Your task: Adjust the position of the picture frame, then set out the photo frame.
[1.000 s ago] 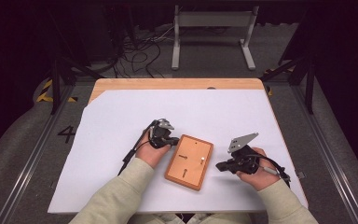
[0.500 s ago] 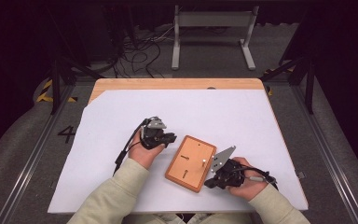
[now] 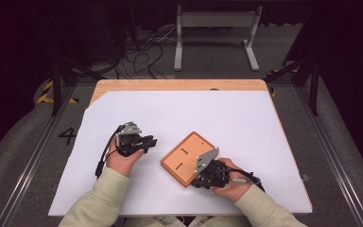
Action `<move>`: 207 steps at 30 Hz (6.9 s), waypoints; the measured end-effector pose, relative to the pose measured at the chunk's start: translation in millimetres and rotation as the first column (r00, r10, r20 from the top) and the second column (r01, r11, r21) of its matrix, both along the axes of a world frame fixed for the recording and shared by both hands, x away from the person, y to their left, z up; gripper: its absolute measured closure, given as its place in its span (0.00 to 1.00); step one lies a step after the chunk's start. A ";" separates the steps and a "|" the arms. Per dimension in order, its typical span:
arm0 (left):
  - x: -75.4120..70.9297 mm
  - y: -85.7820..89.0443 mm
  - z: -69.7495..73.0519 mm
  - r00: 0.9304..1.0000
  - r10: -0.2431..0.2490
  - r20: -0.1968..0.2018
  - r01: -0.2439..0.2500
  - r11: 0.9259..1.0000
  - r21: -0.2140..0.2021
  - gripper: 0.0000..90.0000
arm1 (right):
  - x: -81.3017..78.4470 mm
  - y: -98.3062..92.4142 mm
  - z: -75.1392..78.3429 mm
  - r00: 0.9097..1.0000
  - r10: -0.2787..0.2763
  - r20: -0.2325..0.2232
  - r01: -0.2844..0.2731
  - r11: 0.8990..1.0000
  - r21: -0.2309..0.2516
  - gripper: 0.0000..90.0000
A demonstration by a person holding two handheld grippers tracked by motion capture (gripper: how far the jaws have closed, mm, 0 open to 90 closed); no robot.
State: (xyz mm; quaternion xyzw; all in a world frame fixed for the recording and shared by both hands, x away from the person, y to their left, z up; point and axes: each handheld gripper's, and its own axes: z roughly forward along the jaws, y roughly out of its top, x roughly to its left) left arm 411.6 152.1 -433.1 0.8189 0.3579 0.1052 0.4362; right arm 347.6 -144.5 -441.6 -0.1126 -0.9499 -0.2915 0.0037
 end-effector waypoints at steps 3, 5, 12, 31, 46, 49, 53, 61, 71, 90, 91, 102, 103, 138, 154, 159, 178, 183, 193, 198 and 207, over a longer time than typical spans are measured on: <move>-3.1 9.8 -1.9 1.000 0.021 0.003 -0.021 1.000 -0.001 0.80 | 6.6 13.5 -1.3 0.998 -0.052 0.032 0.051 0.999 0.011 1.00; -3.5 11.0 -2.4 1.000 0.025 0.001 -0.025 1.000 -0.001 0.80 | 9.2 17.3 -1.7 0.997 -0.069 0.037 0.069 0.998 0.017 1.00; -4.5 8.5 -2.9 1.000 0.016 0.006 -0.016 1.000 0.011 0.80 | 30.5 36.4 -4.2 0.984 -0.156 0.081 0.153 0.987 0.043 1.00; -2.2 -0.8 -4.7 1.000 -0.017 0.011 0.016 1.000 0.012 0.77 | 52.4 51.6 -5.5 0.947 -0.266 0.182 0.259 0.964 0.062 1.00; -9.1 -3.6 13.9 0.989 -0.125 0.080 0.128 0.991 -0.026 0.59 | 39.1 -56.8 56.0 0.916 -0.357 0.183 0.266 0.882 0.389 0.77; -9.3 -3.6 16.1 0.986 -0.140 0.089 0.143 0.989 -0.032 0.58 | 36.4 -75.9 63.0 0.894 -0.401 0.198 0.289 0.856 0.428 0.74; -8.1 -0.4 20.2 0.984 -0.151 0.097 0.157 0.986 -0.058 0.56 | 34.2 -107.6 68.6 0.858 -0.473 0.203 0.342 0.819 0.461 0.68; -7.7 2.6 24.0 0.987 -0.124 0.105 0.131 0.989 -0.063 0.52 | 38.8 -138.4 67.2 0.811 -0.552 0.192 0.411 0.772 0.484 0.55; -5.7 -26.1 27.5 0.974 -0.194 0.119 0.203 0.977 -0.064 0.44 | 40.0 -146.1 65.8 0.809 -0.562 0.170 0.425 0.760 0.493 0.54; -3.8 -74.5 22.0 0.946 -0.283 0.159 0.297 0.952 -0.073 0.45 | 30.4 -147.7 67.0 0.822 -0.551 0.145 0.419 0.756 0.503 0.59; -3.0 -76.4 21.4 0.948 -0.283 0.149 0.297 0.952 -0.080 0.46 | 30.3 -148.0 67.0 0.822 -0.551 0.146 0.418 0.756 0.503 0.59; 10.0 -96.2 5.9 0.950 -0.301 0.078 0.307 0.948 -0.082 0.56 | 29.0 -153.6 65.9 0.819 -0.558 0.133 0.427 0.747 0.510 0.59; 11.4 -97.9 3.8 0.951 -0.299 0.081 0.306 0.948 -0.086 0.55 | 28.8 -153.9 65.9 0.818 -0.559 0.132 0.427 0.746 0.510 0.59; 11.3 -119.9 -19.4 0.924 -0.334 0.185 0.320 0.942 0.103 0.93 | 28.4 -157.9 61.0 0.815 -0.568 0.112 0.446 0.740 0.503 0.59; -19.0 -121.2 -33.1 0.831 -0.347 0.434 0.267 0.934 0.236 0.93 | 29.3 -152.1 63.8 0.818 -0.558 0.137 0.430 0.753 0.498 0.60; -32.3 -124.4 -38.2 0.757 -0.386 0.528 0.239 0.915 0.325 0.93 | 30.9 -145.7 63.7 0.828 -0.542 0.142 0.419 0.767 0.487 0.61; -39.1 -125.1 -41.7 0.713 -0.426 0.557 0.249 0.896 0.367 0.93 | 72.6 -110.8 65.6 0.869 -0.488 0.086 0.427 0.825 0.369 0.43; -39.3 -125.1 -41.9 0.711 -0.429 0.557 0.253 0.896 0.366 0.93 | 96.8 -100.8 57.3 0.871 -0.491 0.026 0.462 0.836 0.295 0.34; -38.7 -125.1 -41.8 0.710 -0.429 0.558 0.255 0.896 0.364 0.93 | 130.1 -84.8 52.3 0.884 -0.464 -0.058 0.465 0.857 0.224 0.30; -38.7 -125.1 -41.7 0.711 -0.430 0.557 0.255 0.895 0.366 0.93 | 143.2 -76.1 40.8 0.888 -0.453 -0.080 0.460 0.864 0.205 0.27; -38.8 -124.9 -41.4 0.710 -0.433 0.556 0.253 0.893 0.372 0.93 | 152.4 -64.3 23.6 0.889 -0.425 -0.169 0.454 0.862 0.224 0.27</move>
